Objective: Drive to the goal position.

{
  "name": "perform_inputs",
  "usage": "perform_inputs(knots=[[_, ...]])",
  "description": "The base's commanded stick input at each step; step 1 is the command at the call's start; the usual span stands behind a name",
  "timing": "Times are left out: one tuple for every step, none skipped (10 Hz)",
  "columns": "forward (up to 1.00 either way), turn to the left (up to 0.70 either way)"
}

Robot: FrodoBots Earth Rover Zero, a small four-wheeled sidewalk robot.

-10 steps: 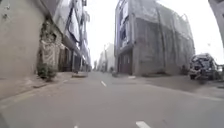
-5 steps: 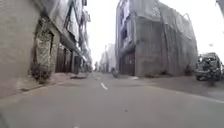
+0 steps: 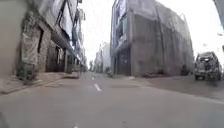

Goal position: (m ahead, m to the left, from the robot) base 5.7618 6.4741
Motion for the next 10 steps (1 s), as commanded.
perform_inputs(knots=[[1.00, 0.37], [1.00, 0.00], [1.00, 0.00], [1.00, 0.00], [1.00, 0.00], [1.00, 0.00], [1.00, 0.00], [1.00, 0.00], [1.00, 0.00], [1.00, 0.00]])
